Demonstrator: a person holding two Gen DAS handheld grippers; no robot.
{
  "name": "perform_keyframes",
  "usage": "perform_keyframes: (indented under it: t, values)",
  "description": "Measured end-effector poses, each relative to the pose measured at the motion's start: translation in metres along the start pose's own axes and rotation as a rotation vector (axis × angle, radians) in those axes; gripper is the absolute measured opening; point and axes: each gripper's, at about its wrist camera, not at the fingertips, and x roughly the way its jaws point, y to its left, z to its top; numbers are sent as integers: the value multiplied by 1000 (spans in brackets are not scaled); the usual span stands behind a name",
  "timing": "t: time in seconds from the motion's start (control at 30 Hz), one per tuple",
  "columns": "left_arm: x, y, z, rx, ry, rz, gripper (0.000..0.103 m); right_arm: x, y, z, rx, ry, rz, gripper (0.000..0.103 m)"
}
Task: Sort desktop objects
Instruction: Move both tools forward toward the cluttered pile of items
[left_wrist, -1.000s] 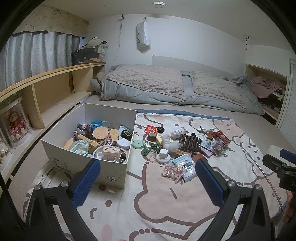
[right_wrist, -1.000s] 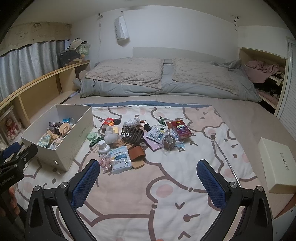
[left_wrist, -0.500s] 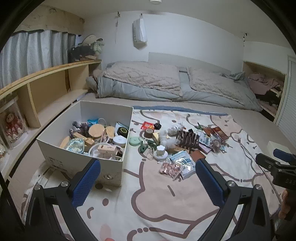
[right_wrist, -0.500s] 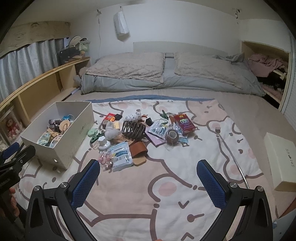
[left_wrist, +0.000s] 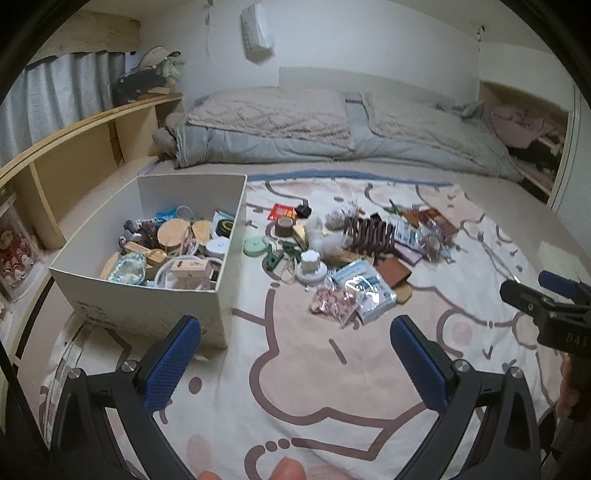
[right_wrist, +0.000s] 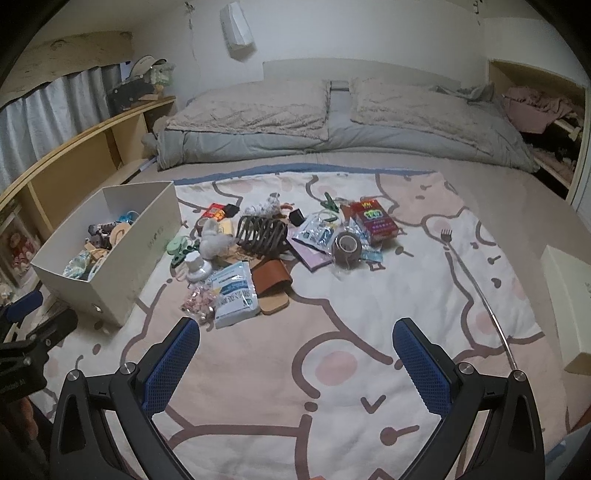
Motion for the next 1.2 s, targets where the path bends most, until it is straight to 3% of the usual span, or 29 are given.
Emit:
perform_keyframes:
  t: [0.7,1.0,1.2]
  values:
    - [79,-34,-6,72,273,-57,103,67,-17,-6,22,124,7,103]
    - [125,-53,6,100,291,-56,103,89,-28,-11,47,155,-10,103]
    - [163,-54,13,58,264,-40,103,102,-40,-16,83,173,-13,103]
